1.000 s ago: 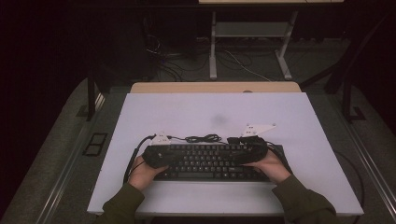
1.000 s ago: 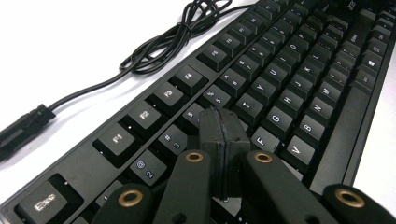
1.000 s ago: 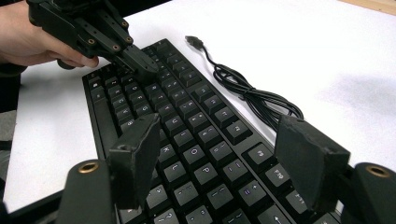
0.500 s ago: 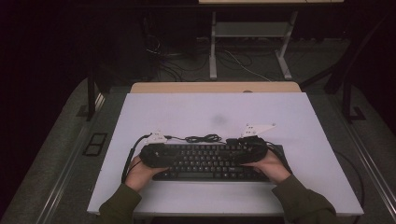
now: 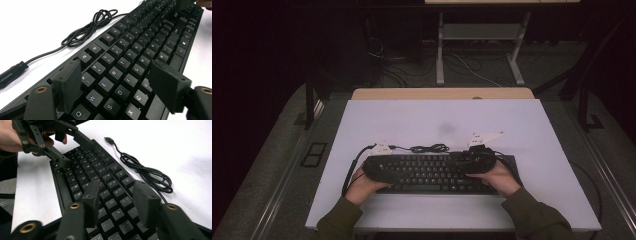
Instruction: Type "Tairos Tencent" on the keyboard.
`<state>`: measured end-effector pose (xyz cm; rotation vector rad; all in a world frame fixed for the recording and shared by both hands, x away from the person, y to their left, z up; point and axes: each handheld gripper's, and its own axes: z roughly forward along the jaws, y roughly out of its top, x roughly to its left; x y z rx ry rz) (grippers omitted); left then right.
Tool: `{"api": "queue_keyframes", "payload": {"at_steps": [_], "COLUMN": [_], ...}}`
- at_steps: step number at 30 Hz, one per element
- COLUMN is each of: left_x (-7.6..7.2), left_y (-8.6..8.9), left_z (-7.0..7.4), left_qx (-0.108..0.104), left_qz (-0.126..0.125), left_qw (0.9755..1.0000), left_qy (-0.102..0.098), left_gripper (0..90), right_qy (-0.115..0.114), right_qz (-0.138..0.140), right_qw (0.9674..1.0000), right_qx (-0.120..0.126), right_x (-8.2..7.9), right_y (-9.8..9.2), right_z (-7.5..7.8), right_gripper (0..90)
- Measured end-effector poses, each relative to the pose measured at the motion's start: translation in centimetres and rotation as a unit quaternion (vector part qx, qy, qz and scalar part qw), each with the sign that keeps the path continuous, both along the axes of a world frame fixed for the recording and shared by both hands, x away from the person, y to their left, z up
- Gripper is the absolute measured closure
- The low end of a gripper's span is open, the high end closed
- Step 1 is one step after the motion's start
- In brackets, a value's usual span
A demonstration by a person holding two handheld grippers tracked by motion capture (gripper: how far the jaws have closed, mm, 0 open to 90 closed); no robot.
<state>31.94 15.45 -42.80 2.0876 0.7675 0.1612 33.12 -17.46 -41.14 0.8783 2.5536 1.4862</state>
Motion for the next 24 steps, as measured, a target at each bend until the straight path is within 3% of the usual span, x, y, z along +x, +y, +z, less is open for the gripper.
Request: {"api": "queue_keyframes", "payload": {"at_steps": [8, 17, 21, 24], "left_x": [0.0, 0.0, 0.0, 0.0], "left_y": [0.0, -0.1, -0.2, -0.2], "left_z": [0.1, 0.0, 0.0, 0.0], "left_qx": [-0.002, 0.002, 0.005, 0.006], "left_qz": [0.009, 0.009, 0.009, 0.008], "left_qw": [0.9999, 0.9999, 0.9999, 0.9999], "left_qy": [-0.008, -0.010, -0.011, -0.012], "left_gripper": [18.0, 17.7, 17.6, 17.2], "right_qy": [0.001, 0.008, 0.011, 0.013], "right_qz": [0.005, 0.016, 0.028, 0.034], "right_qw": [1.0000, 0.9998, 0.9996, 0.9993], "right_qx": [0.001, 0.004, -0.002, -0.003], "right_x": [0.3, 0.3, 0.2, 0.2], "right_y": [0.6, 1.3, 1.7, 2.0], "right_z": [0.2, -0.1, -0.3, -0.5], "right_gripper": [72.2, 78.5, 87.4, 89.1]}}
